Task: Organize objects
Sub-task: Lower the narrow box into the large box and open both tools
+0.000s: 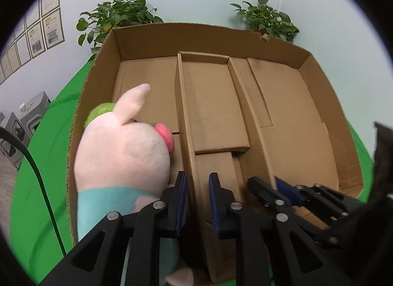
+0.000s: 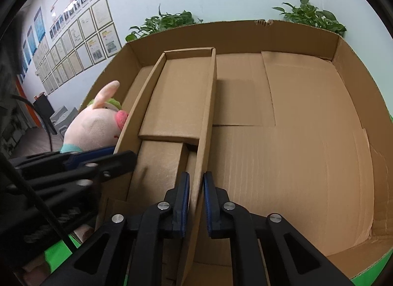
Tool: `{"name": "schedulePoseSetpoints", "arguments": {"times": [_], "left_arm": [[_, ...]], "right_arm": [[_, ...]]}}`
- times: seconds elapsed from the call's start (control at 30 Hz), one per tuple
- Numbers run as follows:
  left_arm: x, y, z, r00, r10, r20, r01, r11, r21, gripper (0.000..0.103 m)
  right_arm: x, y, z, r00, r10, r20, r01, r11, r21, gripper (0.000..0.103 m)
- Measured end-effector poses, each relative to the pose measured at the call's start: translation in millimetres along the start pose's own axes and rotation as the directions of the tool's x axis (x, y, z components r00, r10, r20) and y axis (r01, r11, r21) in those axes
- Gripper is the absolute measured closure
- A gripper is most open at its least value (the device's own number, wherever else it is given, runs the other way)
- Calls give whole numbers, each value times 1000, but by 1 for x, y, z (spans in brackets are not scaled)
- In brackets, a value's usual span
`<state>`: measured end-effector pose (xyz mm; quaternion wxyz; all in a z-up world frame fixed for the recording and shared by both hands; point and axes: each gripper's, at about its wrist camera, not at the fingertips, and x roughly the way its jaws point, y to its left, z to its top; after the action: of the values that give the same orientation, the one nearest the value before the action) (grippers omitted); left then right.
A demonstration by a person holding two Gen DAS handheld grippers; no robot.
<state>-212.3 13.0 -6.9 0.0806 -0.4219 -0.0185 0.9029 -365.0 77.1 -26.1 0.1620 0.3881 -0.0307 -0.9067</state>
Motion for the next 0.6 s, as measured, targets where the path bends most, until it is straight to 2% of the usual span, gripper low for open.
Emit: {"name": "schedulePoseSetpoints", "arguments": {"times": [0.27, 0.33, 0.4, 0.47, 0.53, 0.57, 0.6], "left_arm": [[-29, 6, -12, 998, 21, 52, -21, 1000, -1, 84], [-38, 6, -17, 997, 23, 75, -24, 1000, 5, 79], [-50, 6, -23, 992, 39, 117, -40, 999, 4, 65], [-63, 5, -28, 982, 71, 174, -73, 997, 7, 55], [-78, 2, -37, 963, 123, 240, -129, 992, 7, 39], [-86, 1, -41, 952, 136, 273, -141, 990, 1, 28], [-96, -1, -47, 940, 140, 311, -145, 989, -7, 22]], "right_arm": [[-1, 13, 0, 999, -39, -23, 38, 999, -27, 92], [-13, 10, -4, 999, -51, -12, 51, 998, -33, 88], [-29, 10, -4, 998, -67, 16, 67, 997, -45, 72], [-51, 7, -8, 997, -66, 45, 68, 996, -48, 31], [-78, 5, -16, 994, -64, 83, 69, 996, -54, 17], [-89, 4, -20, 993, -61, 99, 67, 996, -60, 9], [-102, 4, -27, 992, -57, 113, 65, 996, -67, 4]]}}
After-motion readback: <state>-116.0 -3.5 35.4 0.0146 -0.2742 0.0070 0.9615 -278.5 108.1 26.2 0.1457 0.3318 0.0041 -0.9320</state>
